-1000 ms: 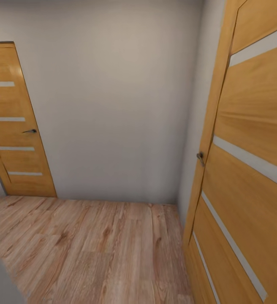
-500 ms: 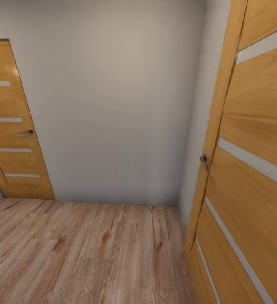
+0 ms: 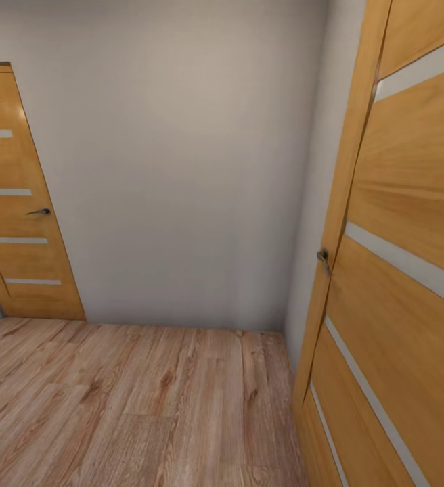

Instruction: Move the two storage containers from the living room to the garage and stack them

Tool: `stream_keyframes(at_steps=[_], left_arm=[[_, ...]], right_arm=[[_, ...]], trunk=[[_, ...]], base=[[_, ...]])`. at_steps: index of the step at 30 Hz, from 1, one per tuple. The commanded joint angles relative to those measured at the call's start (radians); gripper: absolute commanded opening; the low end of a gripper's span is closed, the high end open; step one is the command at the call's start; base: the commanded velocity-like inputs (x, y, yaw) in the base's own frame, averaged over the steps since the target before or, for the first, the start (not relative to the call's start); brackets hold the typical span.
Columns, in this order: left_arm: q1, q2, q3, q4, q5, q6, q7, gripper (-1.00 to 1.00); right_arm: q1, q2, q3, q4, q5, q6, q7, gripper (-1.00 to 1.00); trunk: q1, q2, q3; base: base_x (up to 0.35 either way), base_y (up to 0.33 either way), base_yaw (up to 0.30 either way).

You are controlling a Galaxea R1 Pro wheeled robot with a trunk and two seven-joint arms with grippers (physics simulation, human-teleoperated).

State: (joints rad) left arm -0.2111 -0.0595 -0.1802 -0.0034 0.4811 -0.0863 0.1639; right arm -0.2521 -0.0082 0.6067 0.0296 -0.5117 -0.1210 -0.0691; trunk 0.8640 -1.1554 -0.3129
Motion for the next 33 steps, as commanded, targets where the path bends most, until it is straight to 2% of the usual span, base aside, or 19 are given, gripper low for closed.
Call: stream_keyframes(at_steps=[1, 11, 33], left_arm=[[-0.001, 0.0, -0.008, 0.0, 0.008, -0.003, 0.003, 1.0], [-0.001, 0.0, -0.009, 0.0, 0.008, 0.0, 0.003, 1.0], [-0.001, 0.002, -0.01, 0.0, 0.008, 0.005, 0.003, 1.0]], right_arm=[[-0.001, 0.001, 0.008, 0.003, -0.008, -0.005, 0.0, 1.0], [-0.001, 0.001, 0.008, 0.003, -0.008, -0.006, -0.003, 1.0], [-0.001, 0.001, 0.01, 0.003, -0.007, -0.008, -0.007, 1.0]], trunk=[[0.0, -0.001, -0.001], [0.0, -0.001, -0.001], [0.0, -0.001, -0.001]], base=[[0.001, -0.002, 0.0], [0.041, 0.0, 0.0], [0.314, 0.0, 0.0]])
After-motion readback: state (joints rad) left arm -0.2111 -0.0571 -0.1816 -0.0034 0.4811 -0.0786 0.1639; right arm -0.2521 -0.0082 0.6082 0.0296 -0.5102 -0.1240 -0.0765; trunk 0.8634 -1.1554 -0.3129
